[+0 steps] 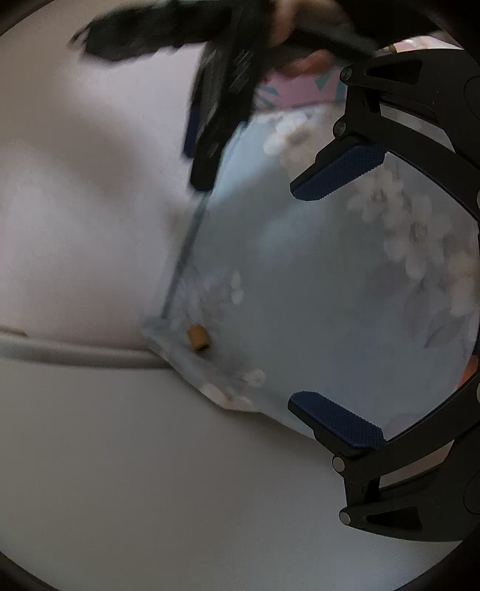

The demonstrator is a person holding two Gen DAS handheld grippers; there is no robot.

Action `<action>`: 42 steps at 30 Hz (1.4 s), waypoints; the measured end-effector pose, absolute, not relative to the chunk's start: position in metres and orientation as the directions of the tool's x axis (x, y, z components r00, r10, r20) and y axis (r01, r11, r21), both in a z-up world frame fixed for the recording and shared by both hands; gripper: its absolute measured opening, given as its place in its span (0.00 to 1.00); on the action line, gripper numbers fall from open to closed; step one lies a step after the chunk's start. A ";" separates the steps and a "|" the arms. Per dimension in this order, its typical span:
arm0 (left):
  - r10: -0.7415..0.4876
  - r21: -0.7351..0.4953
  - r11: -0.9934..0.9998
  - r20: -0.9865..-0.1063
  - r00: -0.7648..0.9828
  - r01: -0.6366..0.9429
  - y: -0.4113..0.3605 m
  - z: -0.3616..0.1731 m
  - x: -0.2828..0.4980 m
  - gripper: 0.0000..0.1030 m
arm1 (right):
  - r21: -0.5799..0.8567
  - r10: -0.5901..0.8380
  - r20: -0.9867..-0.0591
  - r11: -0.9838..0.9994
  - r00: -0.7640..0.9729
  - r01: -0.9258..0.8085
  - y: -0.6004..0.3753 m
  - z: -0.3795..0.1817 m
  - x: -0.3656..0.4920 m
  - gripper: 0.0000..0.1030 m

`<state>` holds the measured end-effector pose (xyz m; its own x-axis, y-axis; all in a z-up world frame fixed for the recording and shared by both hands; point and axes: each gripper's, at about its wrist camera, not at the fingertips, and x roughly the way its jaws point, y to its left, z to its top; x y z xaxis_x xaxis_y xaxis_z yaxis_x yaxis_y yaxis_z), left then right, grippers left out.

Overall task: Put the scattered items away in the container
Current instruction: 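Move the right gripper to the sheet corner and grasp the small tan cork, then carry the tan cork into the cardboard box and open the right gripper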

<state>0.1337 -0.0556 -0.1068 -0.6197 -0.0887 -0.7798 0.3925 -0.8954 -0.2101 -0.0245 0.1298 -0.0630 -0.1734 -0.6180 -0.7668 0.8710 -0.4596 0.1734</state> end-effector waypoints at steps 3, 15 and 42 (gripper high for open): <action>-0.082 -0.212 -0.893 -0.793 -0.604 0.398 -0.059 -0.137 0.134 1.00 | 0.144 -0.615 -0.777 -0.384 -0.136 0.912 0.086 -0.095 -0.026 0.67; -0.053 -0.199 -0.908 -0.818 -0.573 0.368 -0.074 -0.182 0.108 0.70 | 0.059 -0.563 -0.823 -0.219 -0.077 0.974 -0.032 -0.186 -0.021 0.58; 0.047 -0.183 -0.969 -0.793 -0.607 0.164 -0.018 -0.069 0.056 0.33 | 0.086 -0.630 -0.754 -0.375 -0.186 0.923 0.072 -0.062 -0.019 0.28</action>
